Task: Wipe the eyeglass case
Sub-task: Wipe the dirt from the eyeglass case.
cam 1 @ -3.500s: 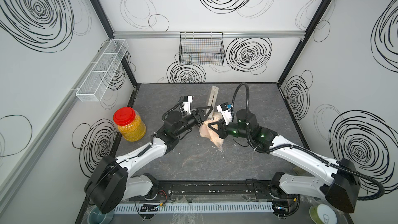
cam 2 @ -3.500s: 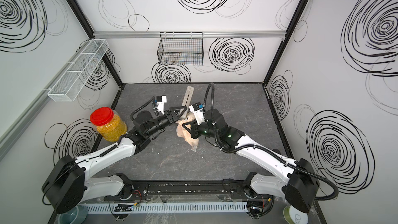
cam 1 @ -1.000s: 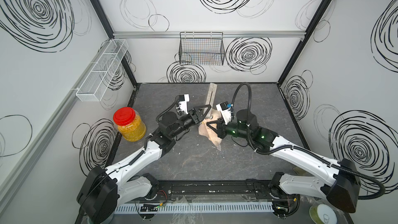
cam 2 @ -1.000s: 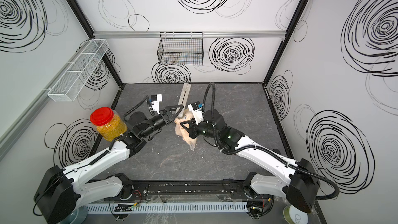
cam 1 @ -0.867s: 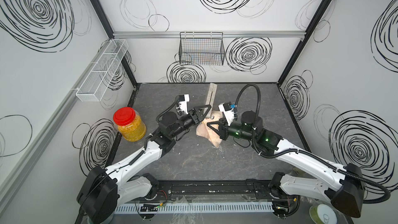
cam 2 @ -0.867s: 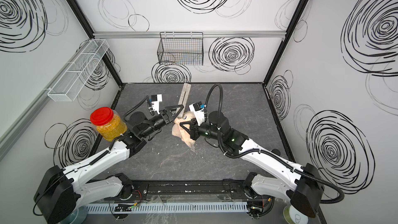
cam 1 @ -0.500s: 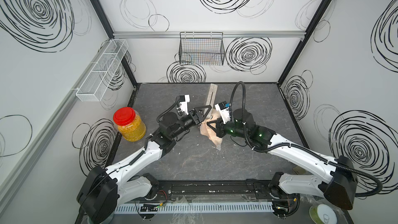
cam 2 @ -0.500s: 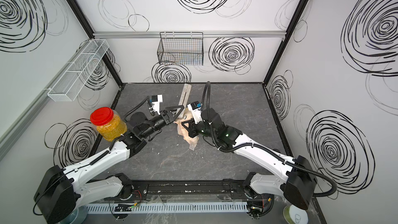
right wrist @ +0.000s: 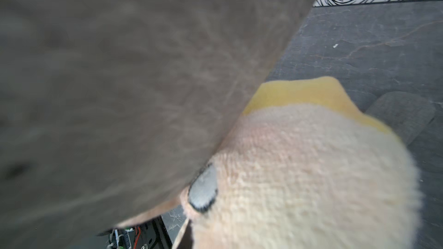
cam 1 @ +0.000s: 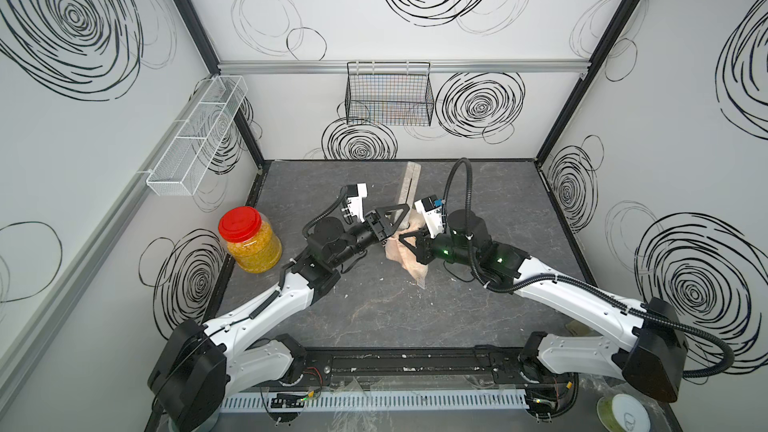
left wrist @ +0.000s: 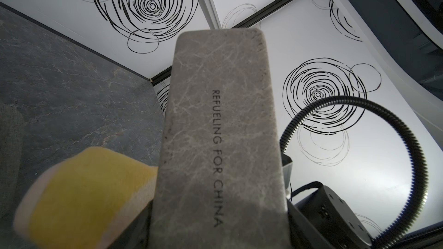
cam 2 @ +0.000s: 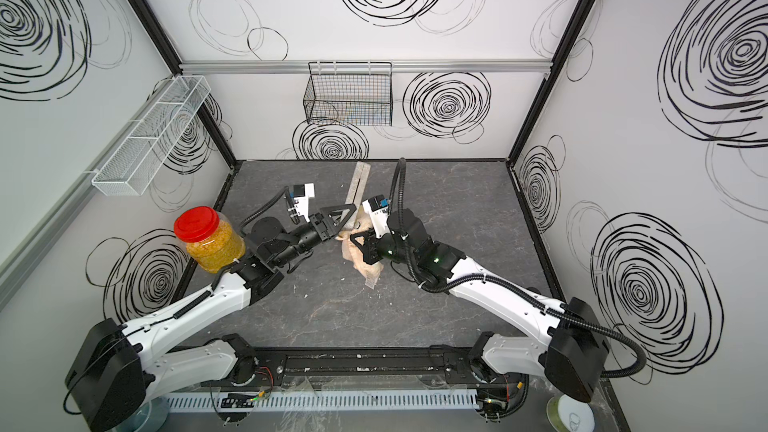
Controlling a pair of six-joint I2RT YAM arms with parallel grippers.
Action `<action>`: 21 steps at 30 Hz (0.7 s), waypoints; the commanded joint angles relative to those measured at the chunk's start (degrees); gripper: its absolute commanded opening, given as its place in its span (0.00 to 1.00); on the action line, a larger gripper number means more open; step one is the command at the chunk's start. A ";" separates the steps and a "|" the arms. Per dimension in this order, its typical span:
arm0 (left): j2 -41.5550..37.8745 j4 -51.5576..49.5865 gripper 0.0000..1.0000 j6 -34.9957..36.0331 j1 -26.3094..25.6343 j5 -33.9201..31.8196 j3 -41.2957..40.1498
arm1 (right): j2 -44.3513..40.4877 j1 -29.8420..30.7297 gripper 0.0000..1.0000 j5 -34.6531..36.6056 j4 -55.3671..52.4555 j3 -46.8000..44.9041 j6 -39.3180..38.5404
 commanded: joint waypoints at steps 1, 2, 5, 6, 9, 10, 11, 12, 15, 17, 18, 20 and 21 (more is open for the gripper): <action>-1.21 5.61 0.55 0.09 -0.86 0.61 0.02 | -1.43 -0.24 0.04 -2.97 1.82 2.41 -0.22; -1.20 5.59 0.55 0.09 -0.97 0.39 -0.13 | -2.41 -0.27 0.04 -5.01 3.77 1.69 -0.43; -0.95 5.77 0.55 0.14 -0.94 0.30 -0.18 | -5.34 -0.23 0.06 -10.23 11.25 -1.48 -0.07; -0.70 5.76 0.55 0.10 -0.94 0.33 -0.01 | -5.98 -0.27 0.06 -10.80 13.36 -2.88 0.21; -0.24 5.61 0.55 0.09 -0.90 0.65 0.80 | -5.68 -0.36 0.06 -5.80 14.21 -5.40 1.61; -0.15 5.53 0.55 0.09 -1.09 0.63 1.07 | -4.67 -0.43 0.05 -2.53 11.13 -4.58 1.68; -0.08 5.46 0.55 0.16 -1.10 0.64 1.27 | -3.47 -0.46 0.04 -0.57 7.43 -3.27 1.71; -0.02 5.20 0.55 0.33 -1.21 0.69 1.50 | -2.23 -0.53 0.03 0.22 4.16 -1.81 1.58; -0.05 4.49 0.55 0.71 -1.40 0.61 1.66 | 0.45 -0.60 0.03 -0.92 0.00 1.10 0.96; -0.23 4.55 0.55 0.70 -1.33 0.34 1.30 | 0.78 -0.57 0.04 -4.82 0.55 1.85 -0.43; -0.49 4.47 0.55 0.71 -1.29 0.17 0.95 | 0.33 -0.60 0.04 -7.16 2.05 1.77 -0.91; -1.00 4.38 0.55 0.86 -1.26 -0.61 0.42 | -1.10 -0.62 0.05 -10.02 4.99 1.16 -0.99; -1.03 4.47 0.55 0.71 -1.09 -0.69 0.06 | -2.16 -0.61 0.05 -11.22 6.75 0.70 -0.70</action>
